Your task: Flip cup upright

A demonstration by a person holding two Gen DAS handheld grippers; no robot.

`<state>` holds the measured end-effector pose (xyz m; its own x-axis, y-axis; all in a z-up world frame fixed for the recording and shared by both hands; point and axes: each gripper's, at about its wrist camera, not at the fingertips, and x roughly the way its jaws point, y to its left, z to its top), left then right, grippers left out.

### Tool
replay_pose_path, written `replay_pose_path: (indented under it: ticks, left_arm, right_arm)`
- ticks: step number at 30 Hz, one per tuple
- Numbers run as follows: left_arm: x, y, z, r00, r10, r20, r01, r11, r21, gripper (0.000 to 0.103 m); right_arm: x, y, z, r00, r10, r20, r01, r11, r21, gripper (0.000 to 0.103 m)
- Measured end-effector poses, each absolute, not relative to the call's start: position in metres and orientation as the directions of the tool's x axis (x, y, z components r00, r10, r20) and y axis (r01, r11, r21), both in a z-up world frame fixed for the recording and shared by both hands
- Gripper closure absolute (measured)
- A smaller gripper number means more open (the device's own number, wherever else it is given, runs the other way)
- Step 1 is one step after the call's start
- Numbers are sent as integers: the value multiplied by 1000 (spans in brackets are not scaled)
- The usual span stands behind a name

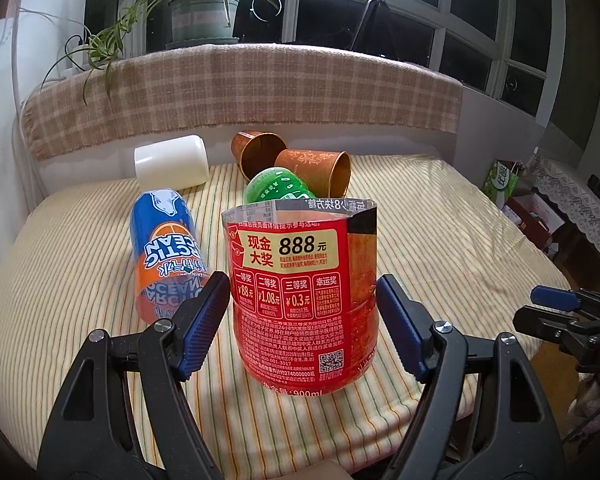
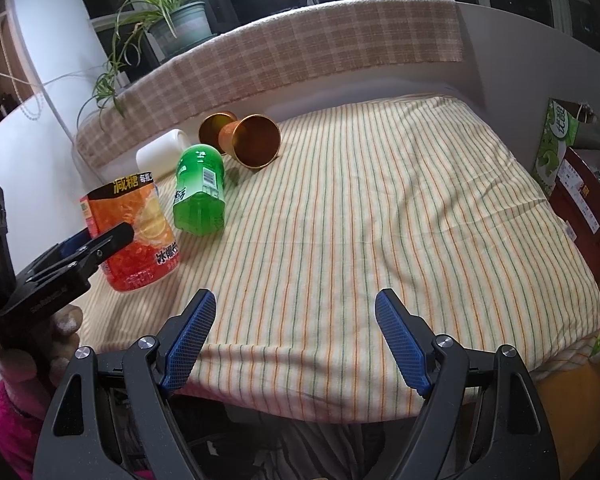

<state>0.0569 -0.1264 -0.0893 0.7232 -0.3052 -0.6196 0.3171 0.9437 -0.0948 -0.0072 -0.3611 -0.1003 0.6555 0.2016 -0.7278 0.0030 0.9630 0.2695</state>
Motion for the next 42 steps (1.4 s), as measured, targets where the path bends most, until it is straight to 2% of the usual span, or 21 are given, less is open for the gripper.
replay_pose_path:
  ticks: [14, 22, 25, 37, 42]
  left_arm:
    - [52, -122, -101, 708, -323, -628, 339, 936, -100, 26]
    - [45, -119, -103, 656, -366, -660, 380, 916, -130, 25]
    - [43, -119, -103, 632, -382, -674, 397, 907, -142, 15]
    - [20, -98, -89, 665, -376, -645, 375, 915, -147, 13]
    - [2, -81, -74, 733, -322, -600, 324, 940, -108, 13]
  right_arm:
    - [-8, -357, -100, 654, 201, -730, -1, 965, 264, 21]
    - [-8, -355, -98, 656, 199, -729, -5, 966, 259, 21]
    - [-9, -352, -98, 656, 202, -727, -10, 966, 259, 21]
    - [-18, -340, -83, 710, 198, -675, -50, 971, 233, 21]
    - [-22, -335, -75, 747, 172, -642, -49, 977, 205, 21]
